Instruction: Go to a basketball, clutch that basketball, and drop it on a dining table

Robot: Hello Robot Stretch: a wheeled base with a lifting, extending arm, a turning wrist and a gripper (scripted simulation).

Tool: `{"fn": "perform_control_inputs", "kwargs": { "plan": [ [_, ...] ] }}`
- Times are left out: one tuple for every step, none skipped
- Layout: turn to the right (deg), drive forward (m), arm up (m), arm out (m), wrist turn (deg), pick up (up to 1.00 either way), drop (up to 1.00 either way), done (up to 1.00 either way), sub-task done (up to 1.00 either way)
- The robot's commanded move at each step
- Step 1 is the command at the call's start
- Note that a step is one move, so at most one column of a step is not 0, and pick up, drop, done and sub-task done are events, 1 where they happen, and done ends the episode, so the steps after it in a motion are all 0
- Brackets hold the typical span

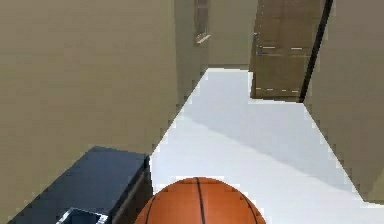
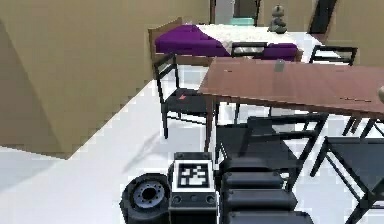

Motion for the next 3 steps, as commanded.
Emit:
{"fn": "perform_control_inputs", "kwargs": {
  "plan": [
    [12.0, 0.0, 0.0, 0.0, 0.0, 0.0, 0.0, 0.0, 0.0],
    [0.0, 1.0, 0.0, 0.0, 0.0, 0.0, 0.0, 0.0, 0.0],
    [3.0, 0.0, 0.0, 0.0, 0.0, 0.0, 0.0, 0.0, 0.0]
  ]
}}
